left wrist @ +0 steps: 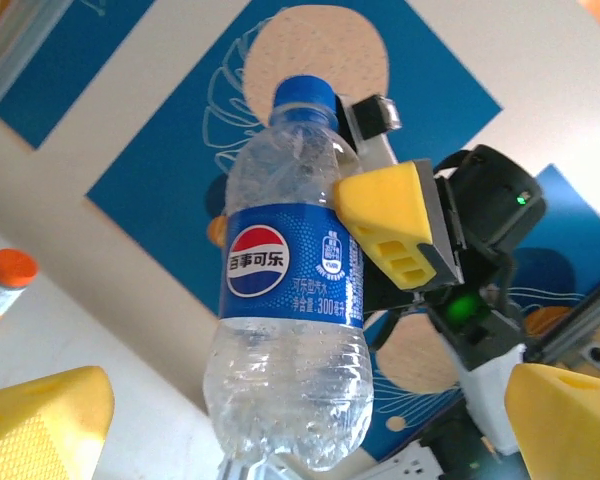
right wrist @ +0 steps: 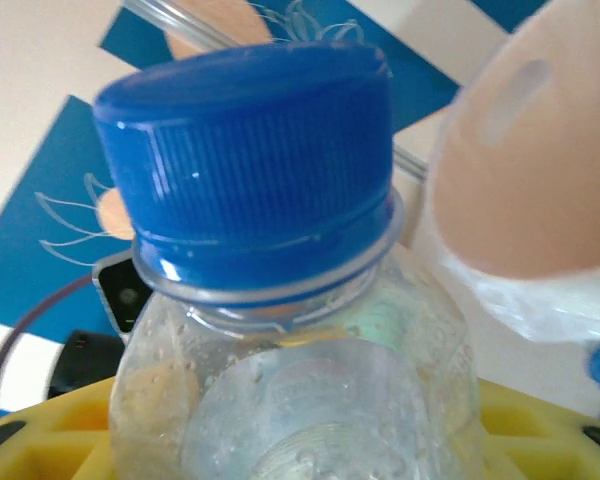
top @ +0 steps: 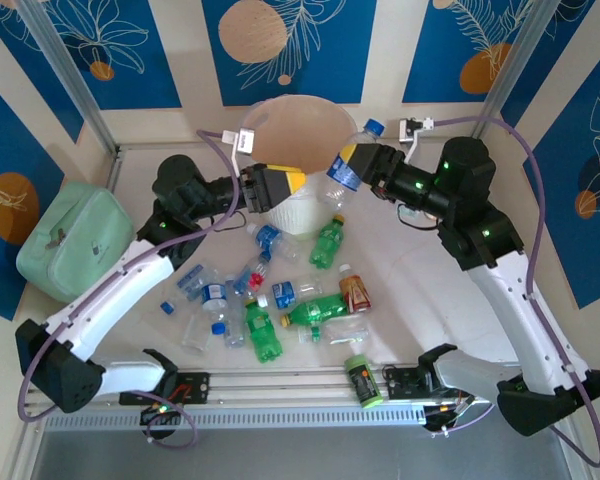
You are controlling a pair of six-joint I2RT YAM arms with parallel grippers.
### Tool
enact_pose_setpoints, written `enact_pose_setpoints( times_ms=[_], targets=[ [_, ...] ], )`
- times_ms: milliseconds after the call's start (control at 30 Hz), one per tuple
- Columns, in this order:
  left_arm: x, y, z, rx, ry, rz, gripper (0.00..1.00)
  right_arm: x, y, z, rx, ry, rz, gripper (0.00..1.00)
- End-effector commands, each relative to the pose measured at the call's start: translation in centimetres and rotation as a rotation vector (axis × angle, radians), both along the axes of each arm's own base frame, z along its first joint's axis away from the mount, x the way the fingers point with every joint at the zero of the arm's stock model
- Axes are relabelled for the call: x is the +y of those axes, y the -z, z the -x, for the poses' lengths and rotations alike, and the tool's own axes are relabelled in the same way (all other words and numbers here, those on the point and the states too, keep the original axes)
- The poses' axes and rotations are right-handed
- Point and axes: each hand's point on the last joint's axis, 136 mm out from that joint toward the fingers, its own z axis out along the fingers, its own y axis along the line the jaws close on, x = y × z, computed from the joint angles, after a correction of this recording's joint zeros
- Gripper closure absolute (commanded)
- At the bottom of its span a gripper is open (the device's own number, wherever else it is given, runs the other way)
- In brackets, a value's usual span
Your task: Put the plastic bottles in the bin
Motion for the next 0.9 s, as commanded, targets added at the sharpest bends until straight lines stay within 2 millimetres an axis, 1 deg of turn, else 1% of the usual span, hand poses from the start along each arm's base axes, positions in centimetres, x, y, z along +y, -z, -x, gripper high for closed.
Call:
enact_pose_setpoints(
  times_ms=[0,167,333,433,567,767,867],
  targets=[
    [-0.5,-3.2,1.9,-0.053,0.107,0.102,0.00,1.0,-4.4,1.3,-0.103,-0.095,-0.126,0.47],
    [-1.7,-3.1,2.2,-0.045,0.155,0.101,0.00,1.6,-5.5,0.8,-0.124,-0.125,-0.179,0.47],
    [-2.1,-3.7,2.2,-0.046,0.167,0.128,0.00,2.2,-5.3,-0.1,-0.115,-0.134,-0.188,0.47],
    [-2.3,-4.4,2.4,-0.055,0.195,0.153,0.06,2.3,-4.9,-0.5,-0.107,-0.128,-0.185,0.47],
    [-3.0,-4.4,2.3,-0.031,0.249,0.167,0.17,2.4,-4.8,-0.6,-0.105,-0.127,-0.187,0.48],
    [-3.5,-4.3,2.1,-0.020,0.274,0.176,0.21,2.4,-4.4,-0.9,-0.096,-0.122,-0.184,0.48],
    [-3.5,-4.6,2.2,-0.034,0.274,0.173,0.27,2.5,-4.1,-1.1,-0.087,-0.122,-0.187,0.48]
  ],
)
